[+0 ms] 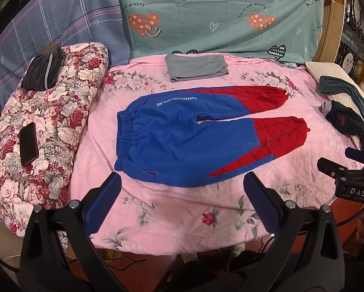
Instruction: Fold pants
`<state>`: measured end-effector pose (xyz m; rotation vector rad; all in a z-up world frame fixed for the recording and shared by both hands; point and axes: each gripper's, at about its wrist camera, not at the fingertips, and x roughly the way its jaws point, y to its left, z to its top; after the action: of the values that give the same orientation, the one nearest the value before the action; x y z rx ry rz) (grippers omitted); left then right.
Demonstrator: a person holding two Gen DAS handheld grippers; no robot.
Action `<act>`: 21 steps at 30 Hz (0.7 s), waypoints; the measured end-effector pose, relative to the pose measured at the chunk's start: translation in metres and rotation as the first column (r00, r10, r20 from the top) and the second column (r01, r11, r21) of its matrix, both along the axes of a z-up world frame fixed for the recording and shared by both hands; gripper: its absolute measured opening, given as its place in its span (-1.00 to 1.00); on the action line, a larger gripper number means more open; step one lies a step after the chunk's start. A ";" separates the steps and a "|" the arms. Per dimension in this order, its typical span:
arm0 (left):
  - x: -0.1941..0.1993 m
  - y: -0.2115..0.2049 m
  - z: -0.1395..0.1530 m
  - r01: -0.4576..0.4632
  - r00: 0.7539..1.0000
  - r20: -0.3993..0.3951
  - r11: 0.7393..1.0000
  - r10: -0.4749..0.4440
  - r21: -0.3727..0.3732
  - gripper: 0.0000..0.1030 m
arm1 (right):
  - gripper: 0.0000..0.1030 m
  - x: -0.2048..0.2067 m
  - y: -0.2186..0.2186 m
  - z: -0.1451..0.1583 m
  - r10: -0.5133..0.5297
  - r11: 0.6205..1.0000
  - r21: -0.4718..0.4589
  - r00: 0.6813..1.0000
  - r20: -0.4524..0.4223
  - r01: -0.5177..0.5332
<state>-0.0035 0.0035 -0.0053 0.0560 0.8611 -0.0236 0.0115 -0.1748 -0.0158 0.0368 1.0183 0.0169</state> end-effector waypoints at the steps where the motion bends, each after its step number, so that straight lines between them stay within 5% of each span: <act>1: 0.000 0.000 0.000 0.001 1.000 0.000 1.000 -0.001 0.001 0.96 | 0.97 0.000 0.000 0.000 -0.001 1.000 0.000 1.000 0.000 0.001; 21: 0.001 0.001 -0.004 0.000 1.000 -0.005 1.000 0.000 0.000 0.96 | 0.97 0.001 0.002 -0.003 0.002 1.000 -0.003 1.000 -0.006 -0.002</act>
<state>-0.0029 0.0042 -0.0095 0.0561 0.8664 -0.0241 0.0130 -0.1730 -0.0187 0.0331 1.0240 0.0170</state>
